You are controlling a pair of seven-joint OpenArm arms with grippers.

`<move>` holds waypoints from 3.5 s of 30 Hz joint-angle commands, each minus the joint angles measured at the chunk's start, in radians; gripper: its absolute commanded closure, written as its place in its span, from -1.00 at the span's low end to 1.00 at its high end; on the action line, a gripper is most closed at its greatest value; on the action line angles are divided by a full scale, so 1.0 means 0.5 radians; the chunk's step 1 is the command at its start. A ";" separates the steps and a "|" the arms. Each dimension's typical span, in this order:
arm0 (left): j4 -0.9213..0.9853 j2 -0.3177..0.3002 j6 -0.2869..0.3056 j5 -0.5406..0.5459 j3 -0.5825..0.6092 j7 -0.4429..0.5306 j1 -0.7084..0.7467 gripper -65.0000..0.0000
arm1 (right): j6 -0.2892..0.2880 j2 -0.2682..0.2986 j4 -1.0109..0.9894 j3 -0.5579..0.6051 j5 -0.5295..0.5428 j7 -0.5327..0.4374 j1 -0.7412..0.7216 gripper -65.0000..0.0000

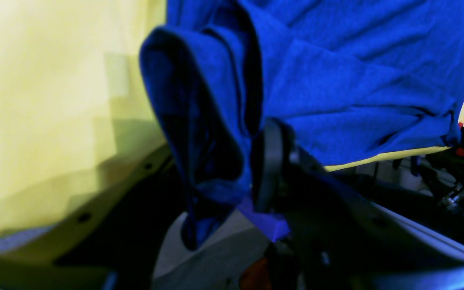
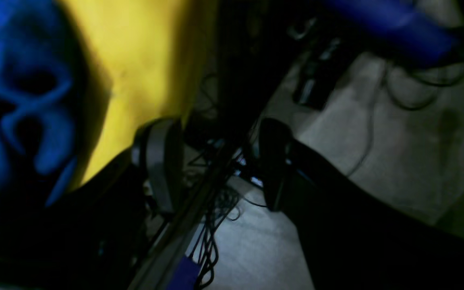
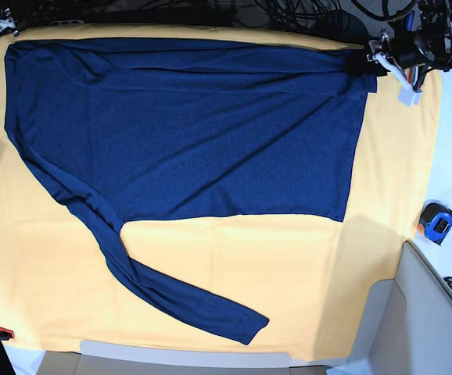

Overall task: Fold the T-shirt properly
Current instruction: 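Hold the shoulder edge with both grippers at the table's back, then release the shoulder corners and move both grippers toward the shirt's hem corners, then lower both grippers onto the hem corners and pinch the fabric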

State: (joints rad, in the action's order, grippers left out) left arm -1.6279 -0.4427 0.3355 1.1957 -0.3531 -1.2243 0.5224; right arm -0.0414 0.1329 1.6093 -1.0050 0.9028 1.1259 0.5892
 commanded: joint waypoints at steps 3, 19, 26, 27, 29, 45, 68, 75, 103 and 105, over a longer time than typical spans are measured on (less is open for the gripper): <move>-0.014 -0.034 -0.117 -0.058 -0.023 0.004 0.012 0.30 | -0.011 0.039 0.036 -0.029 0.016 -0.019 0.020 0.11; -0.014 -0.031 -0.175 -0.055 -0.256 0.004 0.071 0.30 | -0.011 -0.056 0.502 -0.201 0.007 -0.019 0.084 0.12; -0.014 -0.034 -0.175 -0.055 -0.259 0.004 0.074 0.31 | -0.011 -0.059 0.650 -0.207 0.007 -0.019 0.087 0.12; -0.014 -0.049 -0.175 -0.055 -0.262 0.004 0.074 0.32 | -0.011 -0.059 0.668 -0.213 0.007 -0.019 0.087 0.12; -0.014 -0.074 -0.175 -0.055 -0.262 0.004 0.074 0.38 | -0.011 -0.059 0.705 -0.265 0.007 -0.019 0.087 0.12; -0.014 -0.074 -0.154 -0.045 -0.554 -0.256 -0.043 0.53 | -0.011 -0.056 0.729 -0.394 0.010 -0.019 -0.048 0.12; 0.569 -0.055 0.174 -0.392 -0.007 -0.198 -1.117 0.53 | -0.008 0.144 0.392 0.526 -0.463 -0.019 -1.045 0.13; 1.042 -0.070 0.177 -0.392 0.223 0.020 -1.464 0.51 | -0.011 0.171 0.033 0.741 -0.518 -0.032 -1.416 0.13; 1.757 0.000 0.177 -0.392 0.907 0.584 -2.031 0.20 | -0.011 0.165 -0.050 0.793 -0.518 -0.035 -1.465 0.13; 1.757 0.031 0.177 -0.392 0.907 0.584 -2.035 0.20 | -0.011 0.165 -0.050 0.793 -0.518 -0.035 -1.465 0.13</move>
State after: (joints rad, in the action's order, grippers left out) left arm -0.7441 -0.4259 0.4274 1.0088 0.0998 -0.9115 -0.4774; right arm -0.0406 0.1986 1.5631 -0.6056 0.6296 1.1255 -0.1253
